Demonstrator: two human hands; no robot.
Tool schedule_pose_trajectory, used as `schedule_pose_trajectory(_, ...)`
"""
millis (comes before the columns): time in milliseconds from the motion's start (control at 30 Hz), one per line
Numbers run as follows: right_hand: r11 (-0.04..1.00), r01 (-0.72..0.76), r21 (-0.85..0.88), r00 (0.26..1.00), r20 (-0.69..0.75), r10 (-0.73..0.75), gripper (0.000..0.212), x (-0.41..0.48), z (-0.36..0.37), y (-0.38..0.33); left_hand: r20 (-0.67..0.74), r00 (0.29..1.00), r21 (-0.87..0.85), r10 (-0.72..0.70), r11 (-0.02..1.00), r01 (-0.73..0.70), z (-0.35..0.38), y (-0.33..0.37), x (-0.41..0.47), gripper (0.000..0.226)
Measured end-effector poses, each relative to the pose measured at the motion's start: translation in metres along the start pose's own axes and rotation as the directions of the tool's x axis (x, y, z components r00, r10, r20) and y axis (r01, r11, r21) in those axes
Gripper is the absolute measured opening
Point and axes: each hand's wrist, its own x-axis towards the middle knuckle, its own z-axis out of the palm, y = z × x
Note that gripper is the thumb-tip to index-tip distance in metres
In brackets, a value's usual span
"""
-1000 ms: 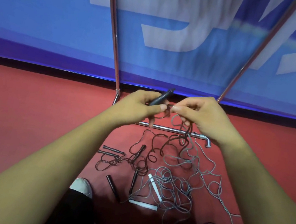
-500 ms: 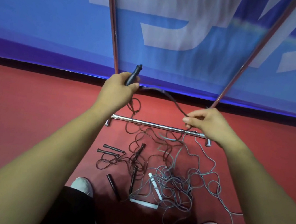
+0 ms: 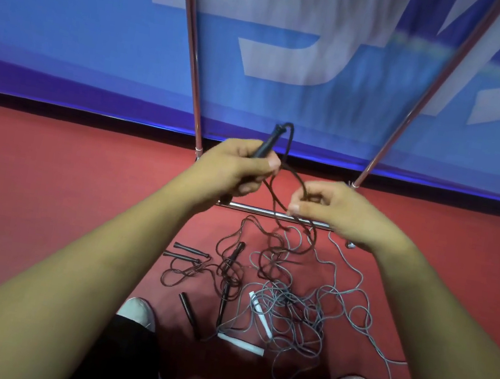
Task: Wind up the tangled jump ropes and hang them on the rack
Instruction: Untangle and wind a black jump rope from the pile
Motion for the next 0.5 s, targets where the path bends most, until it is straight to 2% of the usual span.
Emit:
schedule_pose_trajectory(100,0.965,-0.175,-0.197,0.974,0.111,0.199,0.013,0.001,-0.004,0.033,-0.053,0.998,-0.311,0.038,0.949,-0.052,-0.009,0.004,0.003,0.015)
schedule_pose_trajectory(133,0.947,-0.224,-0.231,0.962,0.104,0.253,0.018,-0.001,-0.006,0.040,-0.087,0.996,-0.340,0.036,0.938,-0.064,-0.013,0.005,0.004,0.016)
schedule_pose_trajectory(200,0.956,-0.245,-0.161,0.968,0.015,0.251,0.021,-0.001,-0.009,0.046,-0.210,0.978,-0.239,-0.002,0.970,-0.050,-0.022,0.003,0.007,0.019)
schedule_pose_trajectory(267,0.983,-0.184,0.014,0.975,-0.120,0.185,0.019,-0.002,-0.014,0.040,-0.386,0.921,-0.040,-0.045,0.999,0.032,-0.028,-0.001,0.008,0.013)
schedule_pose_trajectory(300,0.983,-0.138,0.120,0.970,-0.182,0.159,0.017,-0.002,-0.018,0.033,-0.466,0.883,0.071,-0.051,0.993,0.095,-0.030,-0.004,0.009,0.009)
schedule_pose_trajectory(367,0.965,-0.069,0.253,0.968,-0.216,0.125,0.013,-0.005,-0.020,0.016,-0.544,0.839,0.239,-0.022,0.954,0.180,-0.032,-0.009,0.010,0.018)
schedule_pose_trajectory(433,0.981,-0.057,0.187,0.986,-0.142,0.084,0.010,-0.010,-0.015,0.000,-0.491,0.871,0.265,-0.018,0.949,0.169,-0.026,-0.009,0.010,0.021)
schedule_pose_trajectory(500,0.996,-0.070,0.049,0.994,-0.081,0.073,0.011,-0.012,-0.008,-0.011,-0.312,0.949,0.241,-0.036,0.964,0.116,-0.015,-0.006,0.007,0.018)
